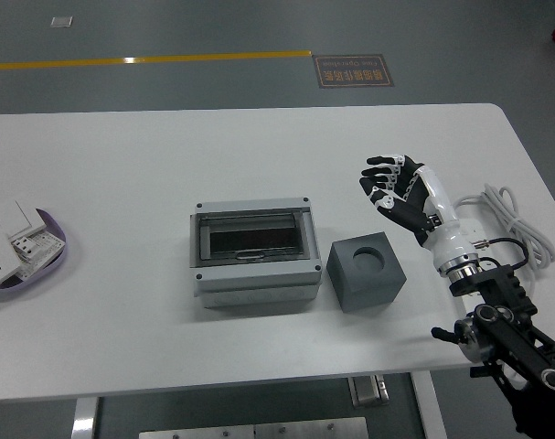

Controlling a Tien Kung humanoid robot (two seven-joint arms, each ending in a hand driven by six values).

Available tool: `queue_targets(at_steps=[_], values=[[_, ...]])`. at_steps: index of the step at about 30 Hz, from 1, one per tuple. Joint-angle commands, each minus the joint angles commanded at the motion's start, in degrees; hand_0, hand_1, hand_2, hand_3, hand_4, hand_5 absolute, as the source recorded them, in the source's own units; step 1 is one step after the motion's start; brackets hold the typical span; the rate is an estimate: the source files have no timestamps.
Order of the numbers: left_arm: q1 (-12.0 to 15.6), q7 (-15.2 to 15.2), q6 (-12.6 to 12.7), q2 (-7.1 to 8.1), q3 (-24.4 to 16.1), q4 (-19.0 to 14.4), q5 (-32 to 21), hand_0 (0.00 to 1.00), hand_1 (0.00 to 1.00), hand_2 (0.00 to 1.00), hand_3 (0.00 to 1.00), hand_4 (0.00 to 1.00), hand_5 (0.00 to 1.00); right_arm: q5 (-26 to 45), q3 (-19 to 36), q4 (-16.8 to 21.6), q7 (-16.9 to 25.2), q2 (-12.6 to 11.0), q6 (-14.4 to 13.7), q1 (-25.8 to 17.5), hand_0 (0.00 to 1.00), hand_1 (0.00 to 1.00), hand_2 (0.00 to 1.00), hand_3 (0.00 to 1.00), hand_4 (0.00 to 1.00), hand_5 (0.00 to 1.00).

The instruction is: Pick up the cylinder from the cube,place it in the box,flap close box

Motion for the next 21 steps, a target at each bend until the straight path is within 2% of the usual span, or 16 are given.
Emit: queue_targets(at_steps=[21], values=[[-0.26, 0.2, -0.13, 0.33, -0.63, 0.0, 0.58, 0.569, 0.611, 0.607, 0.659, 0.647, 0.126, -1.53, 1.45, 0.34, -0.38, -0.48, -0.34, -0.79, 0.575, 0.555, 0.551, 0.56, 0.774, 0.184]])
